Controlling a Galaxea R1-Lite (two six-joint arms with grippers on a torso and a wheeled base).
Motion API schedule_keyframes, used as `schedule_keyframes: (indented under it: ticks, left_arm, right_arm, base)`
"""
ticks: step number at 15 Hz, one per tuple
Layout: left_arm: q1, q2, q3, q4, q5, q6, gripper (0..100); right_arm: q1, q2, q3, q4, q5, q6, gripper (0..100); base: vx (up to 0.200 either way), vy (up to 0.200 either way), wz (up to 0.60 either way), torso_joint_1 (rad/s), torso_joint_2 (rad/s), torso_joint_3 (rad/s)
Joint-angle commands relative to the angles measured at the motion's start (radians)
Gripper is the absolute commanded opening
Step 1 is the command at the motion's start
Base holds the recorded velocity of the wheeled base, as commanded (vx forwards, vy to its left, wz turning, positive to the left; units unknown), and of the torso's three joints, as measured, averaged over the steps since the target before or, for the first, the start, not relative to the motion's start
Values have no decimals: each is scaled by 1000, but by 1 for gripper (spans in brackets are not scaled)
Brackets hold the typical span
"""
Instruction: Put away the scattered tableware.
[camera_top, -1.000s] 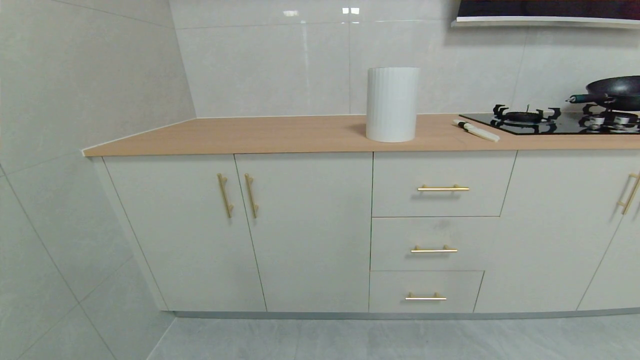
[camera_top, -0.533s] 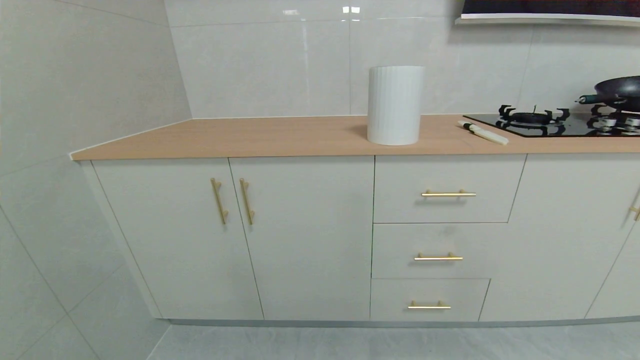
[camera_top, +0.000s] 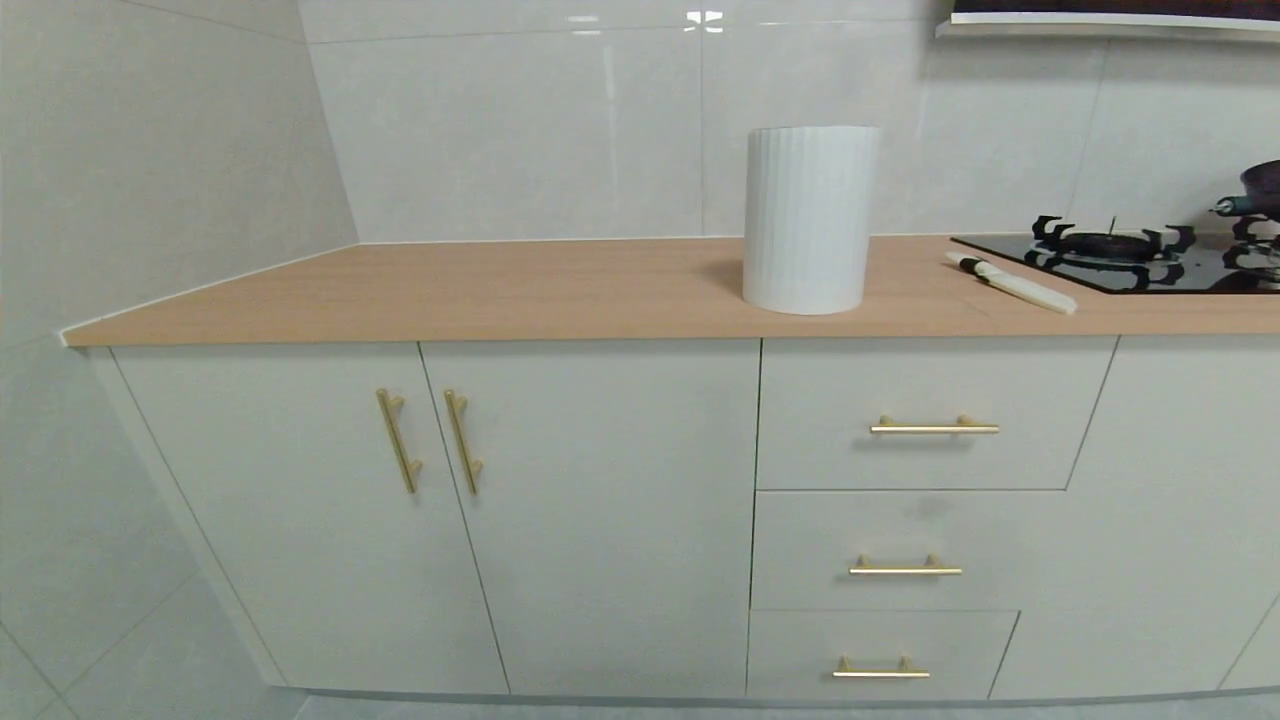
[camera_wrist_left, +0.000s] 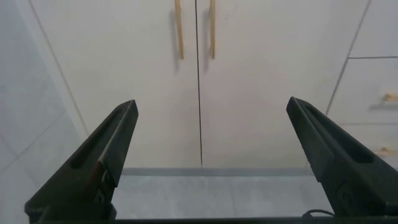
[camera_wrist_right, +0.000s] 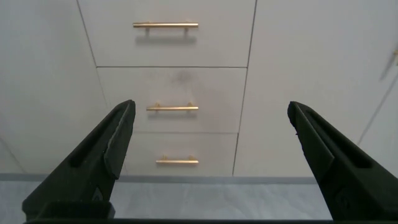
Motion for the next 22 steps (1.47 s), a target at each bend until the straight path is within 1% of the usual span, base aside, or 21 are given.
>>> schedule_keyframes:
  ticks: [1,9,15,17,22]
  left_arm:
    - [1,0,0,0,0,0,100]
    - [1,0,0,0,0,1,100]
    - [1,0,0,0,0,0,100]
    - [1,0,0,0,2,0,100]
    - [1,0,0,0,2,0,100]
  right_arm:
    - [0,3,0,0,0,-1,100]
    - [0,3,0,0,0,1,100]
    - [0,3,0,0,0,1,100]
    - [0,1,0,0,0,1,100]
    - [0,3,0,0,0,1,100]
  base:
    - [200,0,0,-2,-2,2]
    - [200,0,0,2,2,1]
    - [0,0,0,0,0,0]
    - [0,0,-600,0,2,2]
    - [0,0,0,0,0,0]
